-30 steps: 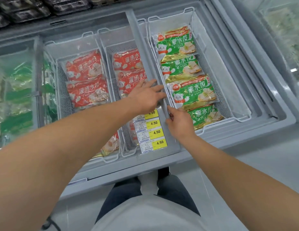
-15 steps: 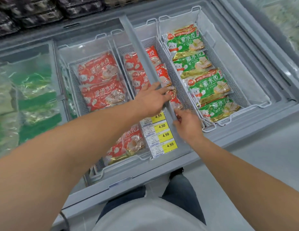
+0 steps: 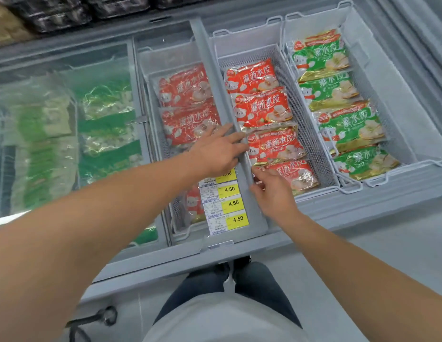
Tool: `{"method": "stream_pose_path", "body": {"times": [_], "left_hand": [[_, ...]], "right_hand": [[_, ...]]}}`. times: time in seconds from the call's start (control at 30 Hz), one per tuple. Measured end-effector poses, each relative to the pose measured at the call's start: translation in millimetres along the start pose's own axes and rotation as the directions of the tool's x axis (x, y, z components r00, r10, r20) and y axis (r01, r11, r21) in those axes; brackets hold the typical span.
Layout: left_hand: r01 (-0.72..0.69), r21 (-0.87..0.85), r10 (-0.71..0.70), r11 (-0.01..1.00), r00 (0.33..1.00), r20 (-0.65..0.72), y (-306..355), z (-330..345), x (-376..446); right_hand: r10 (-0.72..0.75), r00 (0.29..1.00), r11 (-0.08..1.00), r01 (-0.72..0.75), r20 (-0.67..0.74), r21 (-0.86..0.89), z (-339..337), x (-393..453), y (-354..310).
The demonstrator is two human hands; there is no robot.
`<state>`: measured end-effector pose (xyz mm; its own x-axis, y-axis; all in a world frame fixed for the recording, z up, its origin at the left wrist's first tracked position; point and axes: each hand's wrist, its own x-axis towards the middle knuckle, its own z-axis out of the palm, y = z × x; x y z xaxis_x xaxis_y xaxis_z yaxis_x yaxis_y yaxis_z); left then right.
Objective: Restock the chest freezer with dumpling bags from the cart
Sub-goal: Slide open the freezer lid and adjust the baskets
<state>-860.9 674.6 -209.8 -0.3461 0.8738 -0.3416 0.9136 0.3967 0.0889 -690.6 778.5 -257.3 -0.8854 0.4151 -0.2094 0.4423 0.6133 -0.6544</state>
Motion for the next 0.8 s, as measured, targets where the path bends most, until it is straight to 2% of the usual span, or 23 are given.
{"method": "stream_pose_path", "body": {"times": [0.3, 0.43, 0.8], "left_hand": [[0.097, -0.002, -0.097, 0.995, 0.995, 0.015, -32.3, 9.7, -57.8], [0.088, -0.002, -0.088, 0.996, 0.996, 0.004, -51.0, 16.2, -83.5], [0.038, 0.004, -0.038, 0.999, 0.999, 0.021, -103.3, 35.3, -138.2]], "right_hand": [[-0.11, 0.989, 0.994, 0.111, 0.097, -0.015, 36.3, -5.4, -49.5], [-0.096, 0.99, 0.994, 0.1, 0.108, -0.034, 59.5, -8.6, -68.4], [0.004, 1.0, 0.997, -0.003, 0.012, -0.072, 116.2, -29.2, -127.4]]}}
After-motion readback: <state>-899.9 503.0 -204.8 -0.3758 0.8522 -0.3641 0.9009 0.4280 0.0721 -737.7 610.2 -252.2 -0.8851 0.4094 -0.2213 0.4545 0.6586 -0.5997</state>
